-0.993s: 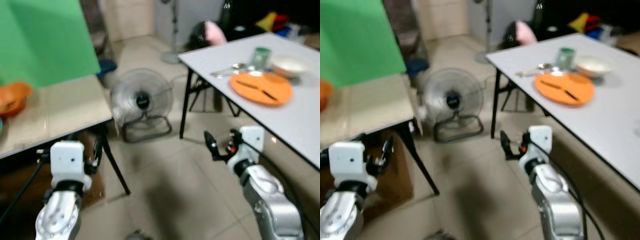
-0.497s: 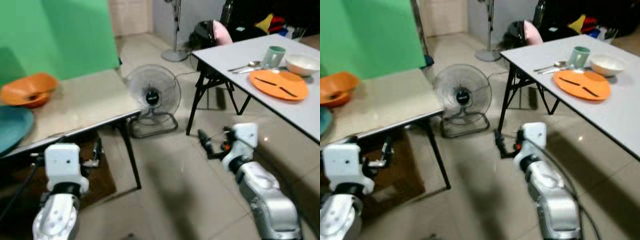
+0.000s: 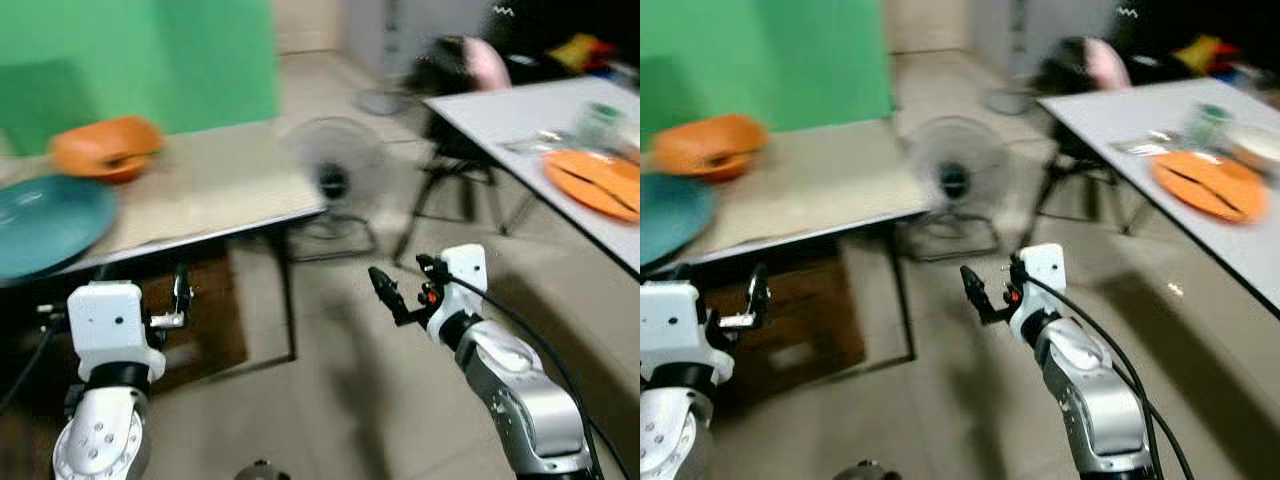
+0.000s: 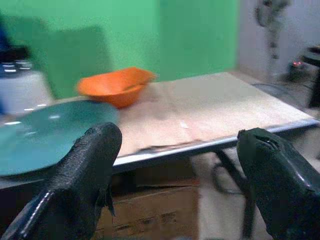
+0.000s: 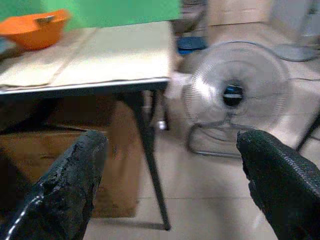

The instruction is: Setting the table

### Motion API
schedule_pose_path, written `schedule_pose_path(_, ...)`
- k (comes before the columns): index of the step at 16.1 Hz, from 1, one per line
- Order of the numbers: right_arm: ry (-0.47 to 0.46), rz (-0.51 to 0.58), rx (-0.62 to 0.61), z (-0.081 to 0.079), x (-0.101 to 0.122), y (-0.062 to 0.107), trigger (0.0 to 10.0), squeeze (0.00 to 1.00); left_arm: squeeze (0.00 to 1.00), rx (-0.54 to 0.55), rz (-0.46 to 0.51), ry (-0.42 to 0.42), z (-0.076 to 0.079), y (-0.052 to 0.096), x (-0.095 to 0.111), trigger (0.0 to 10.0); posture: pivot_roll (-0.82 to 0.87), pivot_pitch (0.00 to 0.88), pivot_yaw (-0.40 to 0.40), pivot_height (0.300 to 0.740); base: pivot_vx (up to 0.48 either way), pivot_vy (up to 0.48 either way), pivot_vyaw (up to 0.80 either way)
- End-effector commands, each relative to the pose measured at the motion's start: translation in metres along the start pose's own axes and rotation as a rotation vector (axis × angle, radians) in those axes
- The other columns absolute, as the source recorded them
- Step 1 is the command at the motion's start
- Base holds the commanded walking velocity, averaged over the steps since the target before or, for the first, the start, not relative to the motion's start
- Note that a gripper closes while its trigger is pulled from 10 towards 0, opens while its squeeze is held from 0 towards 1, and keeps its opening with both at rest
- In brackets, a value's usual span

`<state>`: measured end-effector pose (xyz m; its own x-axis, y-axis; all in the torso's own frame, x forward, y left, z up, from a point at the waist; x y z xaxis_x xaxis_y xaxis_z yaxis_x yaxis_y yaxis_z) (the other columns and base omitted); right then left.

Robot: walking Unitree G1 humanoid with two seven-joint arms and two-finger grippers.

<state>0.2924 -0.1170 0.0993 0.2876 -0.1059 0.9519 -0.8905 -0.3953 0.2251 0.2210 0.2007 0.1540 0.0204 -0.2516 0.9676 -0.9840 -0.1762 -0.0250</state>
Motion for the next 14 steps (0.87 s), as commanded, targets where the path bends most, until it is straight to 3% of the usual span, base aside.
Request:
schedule_pose_path(1,-0.006,0.007,0.025,-0.004,0.004,-0.003,10.0,1.0,0.04,-0.004,-0.001,-0.006,-0.001,0.0,0.001,10.0,0.06,0.0,0.006,0.74,0.409,0.0,0.8)
schedule_pose_path(11,-0.015,0.04,0.062,-0.012,0.01,-0.008,10.0,1.0,0.04,-0.026,0.015,-0.033,0.001,0.001,0.006,10.0,0.07,0.0,0.01,0.74,0.411,0.0,0.8)
schedule_pose_path(14,-0.053,0.173,0.044,-0.01,0.037,-0.007,10.0,1.0,0.04,-0.039,0.053,-0.052,0.001,0.001,0.015,10.0,0.07,0.0,0.01,0.74,0.409,0.0,0.0)
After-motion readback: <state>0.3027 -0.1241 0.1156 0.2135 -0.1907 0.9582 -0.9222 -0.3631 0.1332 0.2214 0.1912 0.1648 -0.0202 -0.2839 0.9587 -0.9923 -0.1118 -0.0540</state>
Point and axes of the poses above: a point about 5 cm out from each wrist's last joint towards the gripper, its own y axis pointing back from the gripper into the wrist, its own x axis along the axis of the wrist's last joint, z = x × y, the point moved 4 cm from there along -y, pointing out of the wrist towards the gripper, and after that the axes turned 5 degrees about -y, right-handed, at the moved point
